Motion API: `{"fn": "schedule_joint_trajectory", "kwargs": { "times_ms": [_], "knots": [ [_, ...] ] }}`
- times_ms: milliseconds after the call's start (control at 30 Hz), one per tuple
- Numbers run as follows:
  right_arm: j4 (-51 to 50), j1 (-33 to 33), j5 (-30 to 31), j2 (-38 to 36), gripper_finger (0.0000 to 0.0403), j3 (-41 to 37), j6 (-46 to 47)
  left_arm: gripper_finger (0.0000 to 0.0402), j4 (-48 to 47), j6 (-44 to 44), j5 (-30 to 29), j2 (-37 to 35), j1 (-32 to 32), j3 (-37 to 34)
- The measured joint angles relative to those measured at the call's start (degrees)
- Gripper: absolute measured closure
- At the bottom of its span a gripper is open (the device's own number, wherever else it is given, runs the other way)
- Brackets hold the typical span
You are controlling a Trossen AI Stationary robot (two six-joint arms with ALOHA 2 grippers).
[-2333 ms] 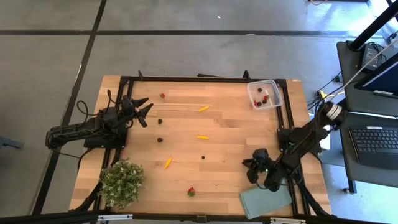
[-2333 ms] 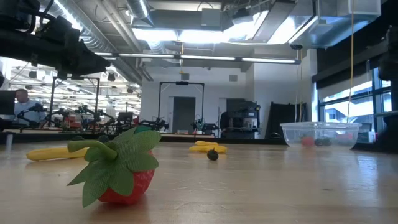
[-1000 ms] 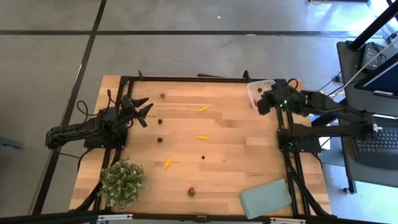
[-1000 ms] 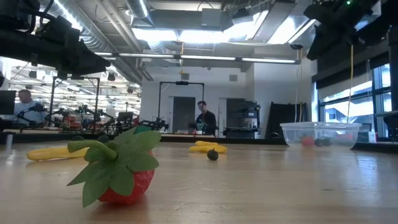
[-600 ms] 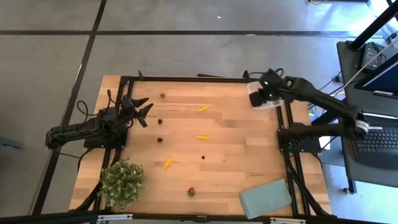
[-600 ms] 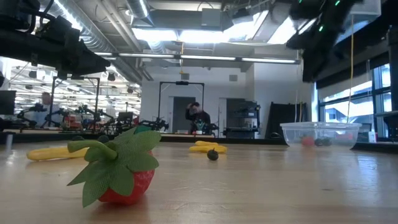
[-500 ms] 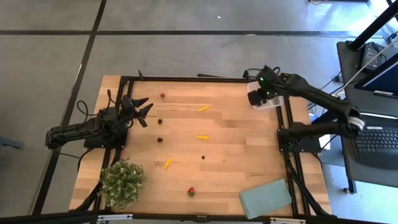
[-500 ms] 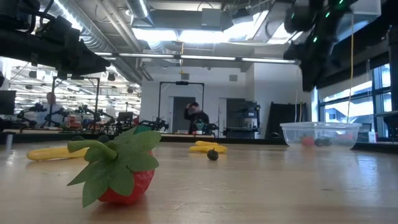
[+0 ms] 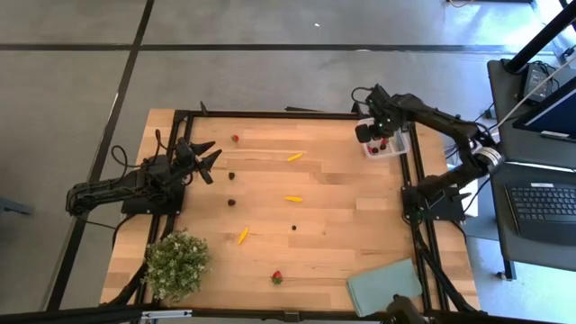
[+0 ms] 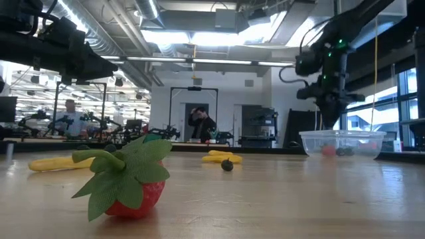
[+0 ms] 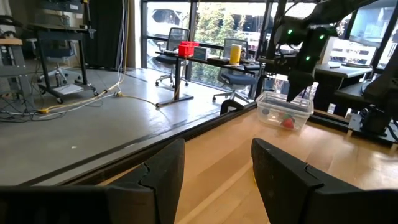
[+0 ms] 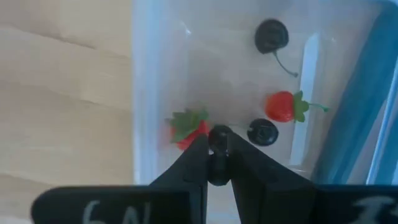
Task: Pick and placing Produce into tupperware
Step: Put the blueberry into the transparent bin, then put the yellow corn into the transparent bin
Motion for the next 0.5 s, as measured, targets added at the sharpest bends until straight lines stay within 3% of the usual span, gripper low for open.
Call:
{"fn": "schedule_joint_trajectory", "kwargs": {
  "times_ms": [100, 300, 500],
  "knots": [
    [0.0, -0.7, 0.1, 2.3, 0.0345, 0.0, -0.1, 0.0223, 0.0, 0.0, 0.0, 0.0, 0.0, 0.0],
    [0.1, -0.8, 0.2, 4.4, 0.0283, 0.0, -1.2, 0.0223, 0.0, 0.0, 0.0, 0.0, 0.0, 0.0],
    [1.1, -0.8, 0.6, 4.1, 0.0266, 0.0, -2.4, 0.0223, 0.0, 0.0, 0.0, 0.0, 0.0, 0.0]
  ]
}}
